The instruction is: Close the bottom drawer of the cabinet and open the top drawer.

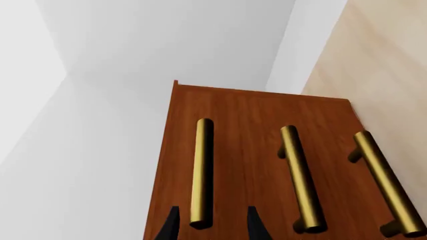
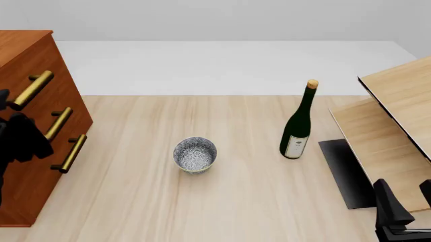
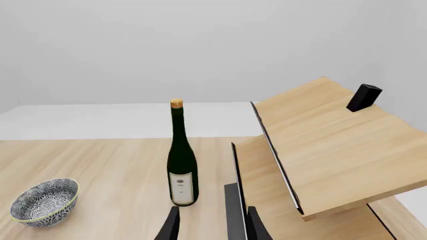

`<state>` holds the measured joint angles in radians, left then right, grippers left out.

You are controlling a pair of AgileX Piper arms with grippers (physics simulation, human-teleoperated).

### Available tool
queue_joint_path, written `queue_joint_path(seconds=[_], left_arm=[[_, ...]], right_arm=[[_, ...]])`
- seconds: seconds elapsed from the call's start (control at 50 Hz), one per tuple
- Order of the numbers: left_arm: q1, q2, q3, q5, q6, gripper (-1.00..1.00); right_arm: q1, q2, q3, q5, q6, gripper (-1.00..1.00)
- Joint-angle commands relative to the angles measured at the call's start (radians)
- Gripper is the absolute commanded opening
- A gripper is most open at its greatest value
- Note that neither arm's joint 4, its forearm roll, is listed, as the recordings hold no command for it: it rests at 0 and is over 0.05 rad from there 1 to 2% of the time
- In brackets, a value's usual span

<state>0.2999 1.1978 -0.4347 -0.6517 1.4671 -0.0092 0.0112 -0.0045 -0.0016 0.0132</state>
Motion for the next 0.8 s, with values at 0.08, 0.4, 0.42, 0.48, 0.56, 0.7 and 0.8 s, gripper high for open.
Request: queue_joint_path(seconds=[0.08,0.4,0.42,0.48,0.56,0.7,0.8], left_arm=[[0.024,0.047,-0.016,-0.041,0.017,1.00],[0.031,0.045,-0.007,-0.070,0.029,-1.00],[0.030,0.045,-0.005,-0.072,0.030,-1.00],[0.027,0.043,-0.001,-0.081,0.034,-1.00],[0.022,0.036,0.000,-0.075,0.032,-1.00],[-0.001,0.005,0.009,-0.061,0.031,-1.00],[-0.021,-0.009,0.015,-0.057,0.032,-1.00]], right_arm=[[0.000,0.002,0.001,-0.002,-0.001,1.00],[0.001,-0.002,0.001,0.002,0.001,1.00],[0.001,-0.002,0.000,0.002,0.001,1.00],[0.000,-0.003,0.000,0.003,0.001,1.00],[0.000,-0.003,0.000,0.003,0.001,1.00],[-0.001,-0.005,0.000,0.005,0.001,1.00],[-0.002,-0.005,0.000,0.005,0.003,1.00]])
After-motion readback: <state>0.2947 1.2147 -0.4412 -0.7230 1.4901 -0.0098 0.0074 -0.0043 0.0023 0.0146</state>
